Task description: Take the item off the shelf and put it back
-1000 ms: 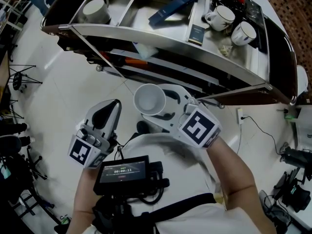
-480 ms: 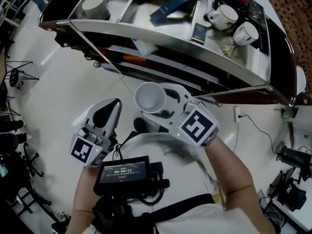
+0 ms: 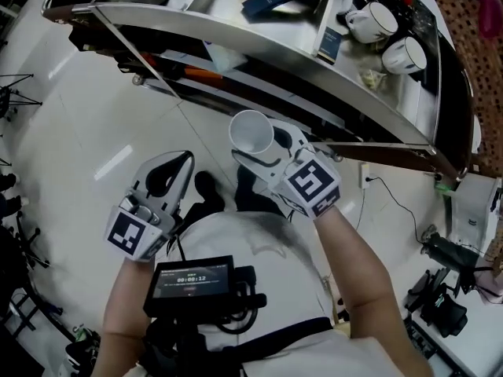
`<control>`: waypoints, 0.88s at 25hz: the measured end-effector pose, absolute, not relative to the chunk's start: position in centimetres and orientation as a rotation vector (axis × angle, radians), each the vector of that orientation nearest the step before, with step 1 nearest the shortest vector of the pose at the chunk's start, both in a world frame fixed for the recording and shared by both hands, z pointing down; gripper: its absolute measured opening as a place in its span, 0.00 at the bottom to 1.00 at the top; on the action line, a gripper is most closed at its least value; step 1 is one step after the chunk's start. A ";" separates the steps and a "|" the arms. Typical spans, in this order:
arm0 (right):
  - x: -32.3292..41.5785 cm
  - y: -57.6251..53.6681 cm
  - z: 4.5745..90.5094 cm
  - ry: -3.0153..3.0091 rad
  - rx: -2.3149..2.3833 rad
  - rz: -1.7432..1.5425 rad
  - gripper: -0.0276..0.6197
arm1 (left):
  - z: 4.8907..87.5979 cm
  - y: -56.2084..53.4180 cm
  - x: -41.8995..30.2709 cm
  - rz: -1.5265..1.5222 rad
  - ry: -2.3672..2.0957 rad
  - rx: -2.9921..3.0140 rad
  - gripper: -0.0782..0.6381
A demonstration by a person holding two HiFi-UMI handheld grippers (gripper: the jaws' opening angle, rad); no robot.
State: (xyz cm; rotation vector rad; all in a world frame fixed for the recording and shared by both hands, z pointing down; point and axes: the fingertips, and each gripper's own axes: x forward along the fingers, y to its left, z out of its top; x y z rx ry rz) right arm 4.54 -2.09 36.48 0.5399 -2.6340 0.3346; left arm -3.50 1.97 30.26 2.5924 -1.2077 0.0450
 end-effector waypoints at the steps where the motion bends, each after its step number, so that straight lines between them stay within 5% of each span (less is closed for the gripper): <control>1: 5.0 -2.8 37.0 -2.627 0.569 0.348 0.47 | 30.6 2.0 -3.3 0.045 -1.204 2.589 0.12; 22: 11.7 -15.9 46.6 -2.455 0.936 0.366 0.47 | 37.1 1.6 -2.8 -0.030 -1.279 2.434 0.12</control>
